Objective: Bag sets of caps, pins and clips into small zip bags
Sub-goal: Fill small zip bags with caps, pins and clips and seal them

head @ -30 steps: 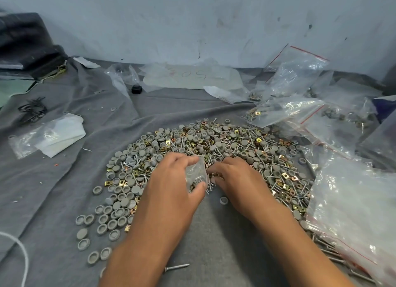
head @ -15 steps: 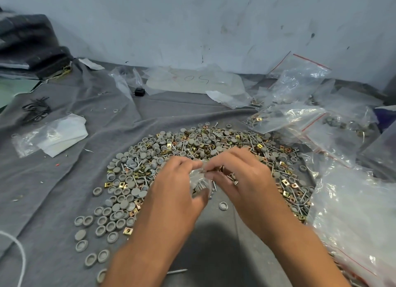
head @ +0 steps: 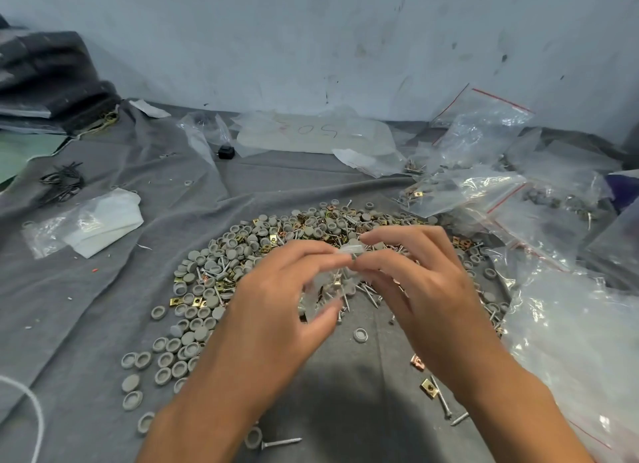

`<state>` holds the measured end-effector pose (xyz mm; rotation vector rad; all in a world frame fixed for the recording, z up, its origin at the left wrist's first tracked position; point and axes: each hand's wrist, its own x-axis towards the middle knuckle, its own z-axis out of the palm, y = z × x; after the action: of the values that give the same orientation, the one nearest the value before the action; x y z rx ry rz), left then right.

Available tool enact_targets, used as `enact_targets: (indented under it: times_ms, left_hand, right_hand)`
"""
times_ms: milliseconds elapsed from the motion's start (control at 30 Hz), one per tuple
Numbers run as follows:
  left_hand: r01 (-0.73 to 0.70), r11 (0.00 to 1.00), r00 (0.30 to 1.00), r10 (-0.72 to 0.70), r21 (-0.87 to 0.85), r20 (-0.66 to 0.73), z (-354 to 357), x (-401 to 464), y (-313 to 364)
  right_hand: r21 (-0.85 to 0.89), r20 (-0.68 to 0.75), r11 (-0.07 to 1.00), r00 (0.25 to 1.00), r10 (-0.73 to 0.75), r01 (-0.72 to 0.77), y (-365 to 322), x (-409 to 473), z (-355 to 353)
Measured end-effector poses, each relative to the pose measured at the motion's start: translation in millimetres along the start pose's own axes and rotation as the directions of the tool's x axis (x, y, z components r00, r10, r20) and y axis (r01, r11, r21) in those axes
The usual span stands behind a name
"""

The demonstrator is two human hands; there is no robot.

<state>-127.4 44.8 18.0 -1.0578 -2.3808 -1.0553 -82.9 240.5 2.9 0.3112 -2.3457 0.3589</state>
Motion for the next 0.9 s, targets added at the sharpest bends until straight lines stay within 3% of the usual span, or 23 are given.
enact_targets:
  times_ms: [67,133,200,367,500,733,900]
  left_hand:
    - [-0.020,0.995,0.994,0.009,-0.102,-0.111,-5.1,0.7,1.5]
    - [0.063,0.961,0.976,-0.116,-0.270,-0.186,-8.8,1.2,3.3]
    - [0.154,0.867,0.953,-0.258,-0.474,-0.162,-8.7,2.2,3.5]
    - [0.245,0.568,0.920,-0.393,-0.786,0.002,-5.5,6.6,3.2]
    - [0.256,0.485,0.905,-0.424,-0.836,0.032,-4.8,8.5,3.9]
    - [0.288,0.578,0.887,-0.461,-0.764,-0.015,-8.6,7.7,0.4]
    - [0.293,0.595,0.873,-0.485,-0.748,-0.043,-9.5,7.3,-0.2]
  right_hand:
    - [0.103,-0.071,0.995,0.997,0.009,-0.002,-1.0,1.8,-5.1]
    - [0.257,-0.117,0.966,0.990,0.073,-0.041,-4.7,2.2,-8.9]
    - [0.410,-0.102,0.906,0.982,0.160,-0.105,-10.3,0.6,-10.9]
    - [0.720,0.123,0.607,0.924,0.363,-0.335,-12.8,-3.5,-14.9]
    - [0.780,0.269,0.447,0.880,0.392,-0.438,-4.4,-4.4,-16.0]
    - [0.706,0.195,0.552,0.871,0.451,-0.444,-3.5,-6.7,-11.2]
    - [0.639,0.244,0.614,0.879,0.410,-0.464,-5.7,-8.4,-12.0]
